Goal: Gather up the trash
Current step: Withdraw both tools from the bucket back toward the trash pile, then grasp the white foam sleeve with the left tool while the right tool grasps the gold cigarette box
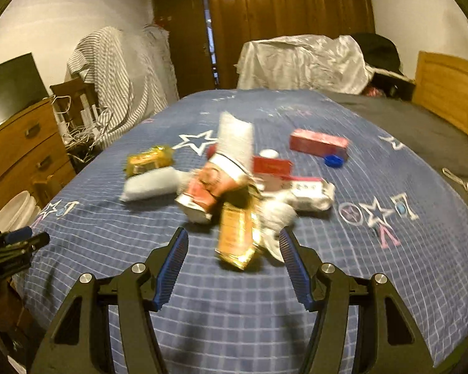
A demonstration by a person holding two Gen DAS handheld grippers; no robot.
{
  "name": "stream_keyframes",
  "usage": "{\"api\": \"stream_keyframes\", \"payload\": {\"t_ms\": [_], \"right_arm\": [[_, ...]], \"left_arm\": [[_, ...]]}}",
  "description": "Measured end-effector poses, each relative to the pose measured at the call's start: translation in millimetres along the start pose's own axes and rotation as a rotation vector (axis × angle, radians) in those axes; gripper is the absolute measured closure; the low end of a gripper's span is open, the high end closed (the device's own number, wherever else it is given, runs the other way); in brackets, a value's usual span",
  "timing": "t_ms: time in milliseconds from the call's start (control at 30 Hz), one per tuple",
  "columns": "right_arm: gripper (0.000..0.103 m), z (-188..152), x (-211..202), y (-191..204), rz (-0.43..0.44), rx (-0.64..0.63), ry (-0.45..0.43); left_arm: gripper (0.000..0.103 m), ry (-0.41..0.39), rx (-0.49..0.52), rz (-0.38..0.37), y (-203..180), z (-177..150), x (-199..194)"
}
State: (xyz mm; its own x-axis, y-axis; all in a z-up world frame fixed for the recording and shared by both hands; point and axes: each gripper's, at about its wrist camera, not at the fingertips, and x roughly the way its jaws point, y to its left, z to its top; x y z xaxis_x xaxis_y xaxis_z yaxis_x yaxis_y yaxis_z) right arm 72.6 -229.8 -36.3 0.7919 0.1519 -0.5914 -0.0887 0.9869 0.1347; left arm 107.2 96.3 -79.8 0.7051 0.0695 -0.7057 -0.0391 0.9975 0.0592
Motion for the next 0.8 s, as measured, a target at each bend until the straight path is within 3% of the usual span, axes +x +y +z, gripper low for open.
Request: {"api": "stream_keyframes", "payload": {"t_ms": [167,333,567,700,800], "right_arm": [[0.041,-8.4,12.9,-15.8,0.034,0.053,0.023],[0.043,-1.9,33.9,-23.6,0.076,0.125,0.059],[0.044,4.7,65.2,-27.4,0.130,0.190,0.108],[0.054,5.5,80.1,-28.7,0.153,0.191,0.122],[0.055,6.2,87.9,-31.3,0.151,0.204,0.122]], "left_arm": [[0.041,-0.013,0.092,-0.033,-33.2,3.0,5.6],[0.041,-0.065,0.263,-0.089,-64.1,25.1,20.4],[0.029,-0.116,0.484,-0.132,-95.1,68.1,63.4],[0.025,-0.116,0.597,-0.157,-109.6,75.6,86.2],[0.025,-0.101,0.647,-0.174,-119.1,80.5,101.8]]}}
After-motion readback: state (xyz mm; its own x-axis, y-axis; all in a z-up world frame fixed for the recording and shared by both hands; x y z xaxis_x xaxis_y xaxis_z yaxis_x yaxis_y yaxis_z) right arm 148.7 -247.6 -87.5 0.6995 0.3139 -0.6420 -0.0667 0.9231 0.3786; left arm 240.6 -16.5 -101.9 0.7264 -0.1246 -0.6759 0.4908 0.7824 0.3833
